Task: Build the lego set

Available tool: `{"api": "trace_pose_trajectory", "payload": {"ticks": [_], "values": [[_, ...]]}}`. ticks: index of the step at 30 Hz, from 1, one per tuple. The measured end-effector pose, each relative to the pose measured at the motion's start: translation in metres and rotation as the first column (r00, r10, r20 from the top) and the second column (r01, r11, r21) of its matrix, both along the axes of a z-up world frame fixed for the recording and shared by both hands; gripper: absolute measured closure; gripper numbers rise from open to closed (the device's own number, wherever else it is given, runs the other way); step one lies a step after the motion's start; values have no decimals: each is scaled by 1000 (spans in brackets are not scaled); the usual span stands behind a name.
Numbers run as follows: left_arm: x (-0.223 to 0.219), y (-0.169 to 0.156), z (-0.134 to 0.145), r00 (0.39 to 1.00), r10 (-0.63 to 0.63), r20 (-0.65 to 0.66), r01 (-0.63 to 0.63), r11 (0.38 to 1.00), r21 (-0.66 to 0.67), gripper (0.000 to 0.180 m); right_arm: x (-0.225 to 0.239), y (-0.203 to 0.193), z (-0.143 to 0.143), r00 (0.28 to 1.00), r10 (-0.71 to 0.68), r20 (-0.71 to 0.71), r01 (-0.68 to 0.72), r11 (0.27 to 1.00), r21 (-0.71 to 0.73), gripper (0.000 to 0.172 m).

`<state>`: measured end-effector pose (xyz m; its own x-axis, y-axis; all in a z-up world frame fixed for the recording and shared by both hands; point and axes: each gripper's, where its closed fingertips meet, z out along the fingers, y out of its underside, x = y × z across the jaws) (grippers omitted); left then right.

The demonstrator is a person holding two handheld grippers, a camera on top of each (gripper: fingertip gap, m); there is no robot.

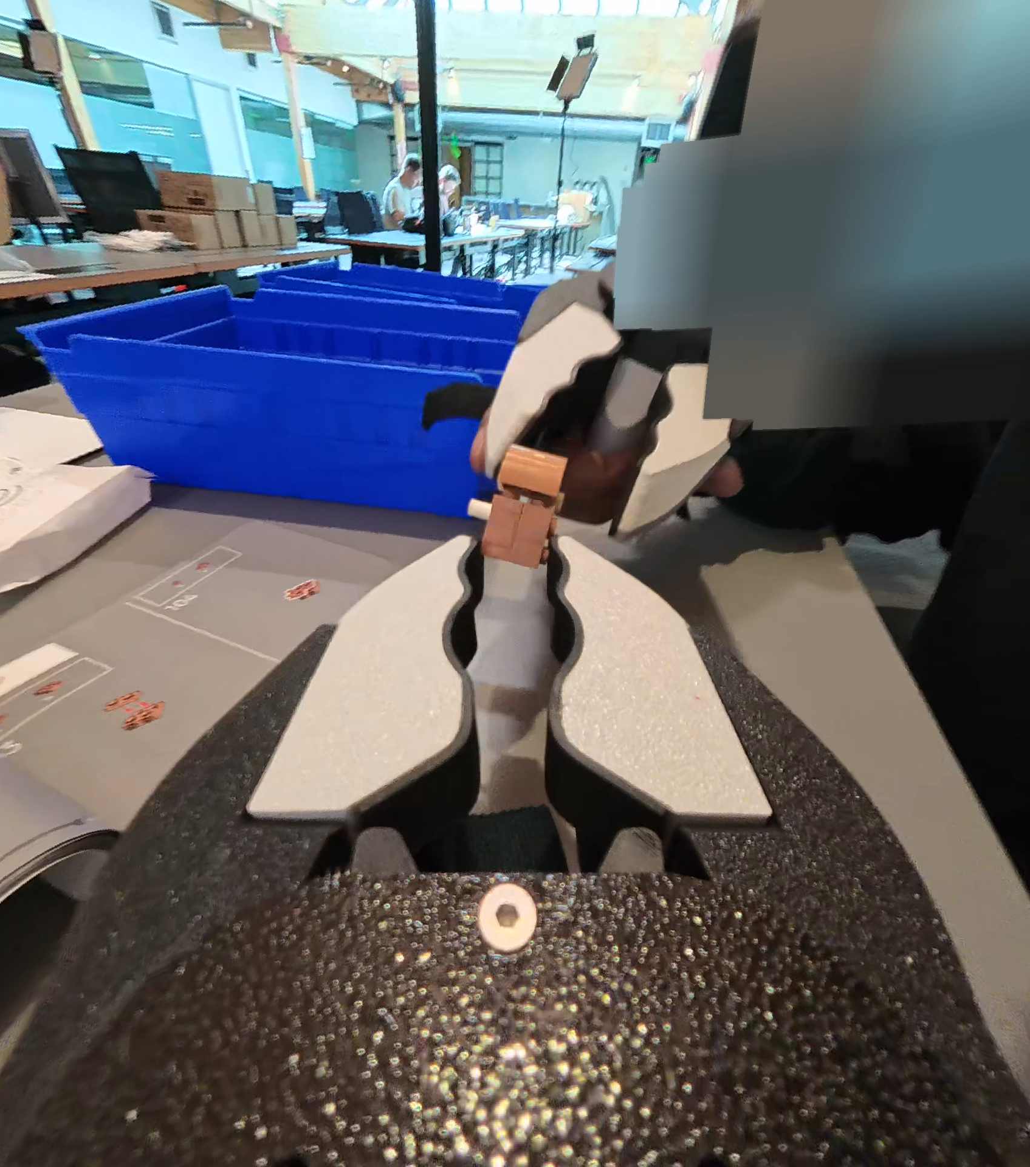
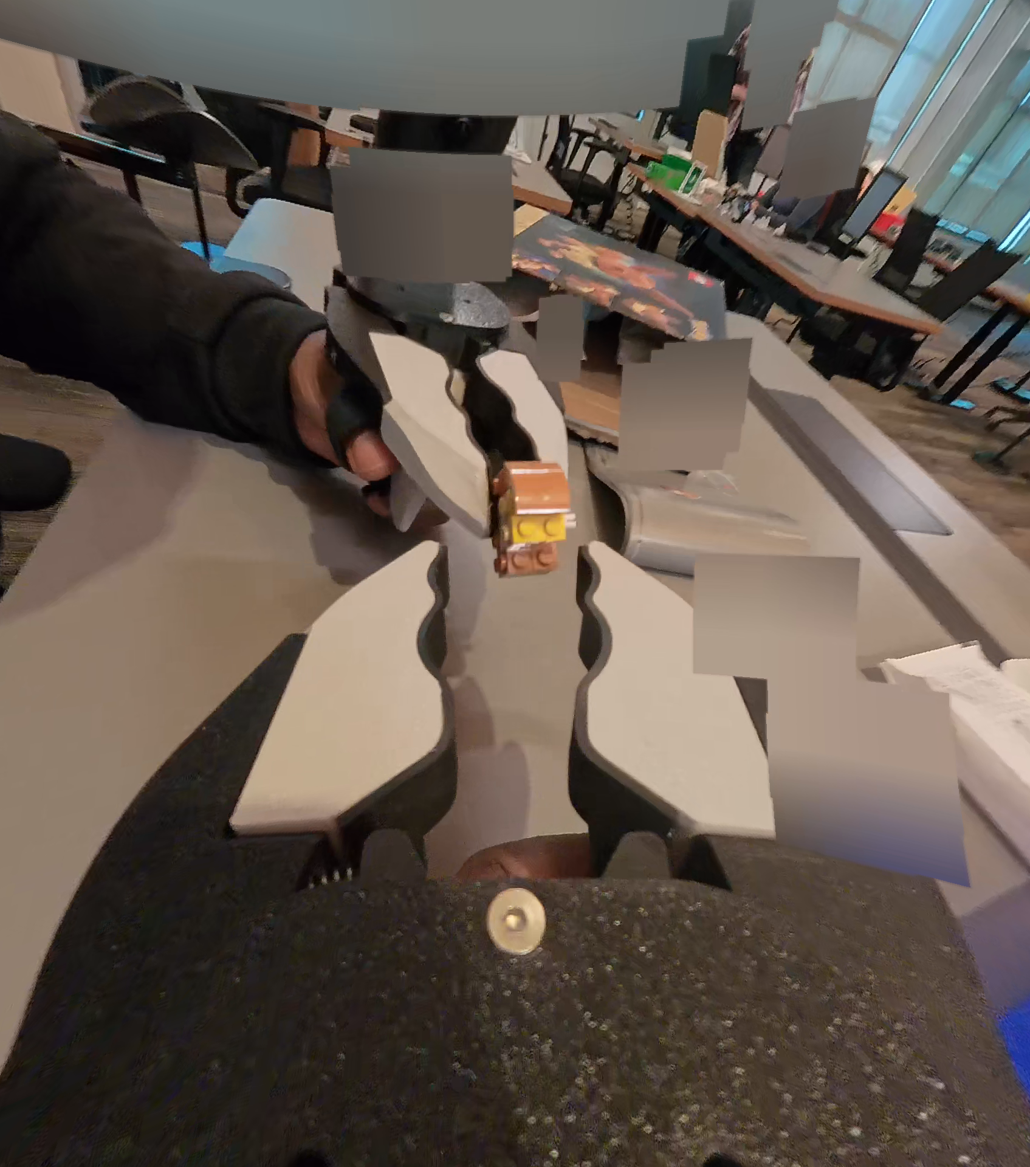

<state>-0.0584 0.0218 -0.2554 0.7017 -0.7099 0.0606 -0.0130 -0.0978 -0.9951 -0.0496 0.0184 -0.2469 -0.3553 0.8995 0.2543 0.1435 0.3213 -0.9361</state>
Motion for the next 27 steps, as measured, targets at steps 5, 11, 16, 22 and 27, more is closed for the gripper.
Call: {"api": "trace_pose_trajectory", "payload": {"ticks": [5, 11, 16, 22, 27], "values": [[-1, 4, -11, 984, 65, -166, -61, 998, 28, 162, 0, 3, 6, 997, -40, -69, 50, 988, 147, 137], [3, 4, -20, 953, 81, -293, -68, 996, 54, 162, -2, 4, -8, 998, -60, -27, 64, 970, 234, 147], [2, 5, -25, 922, 109, -371, -88, 993, 73, 162, -2, 4, -14, 998, -69, 0, 66, 955, 288, 155], [1, 6, -28, 873, 157, -462, -113, 986, 123, 162, -1, 6, -19, 996, -89, 22, 74, 920, 386, 155], [0, 7, -28, 836, 197, -513, -128, 978, 166, 162, -1, 7, -21, 994, -107, 18, 87, 887, 454, 156]]}}
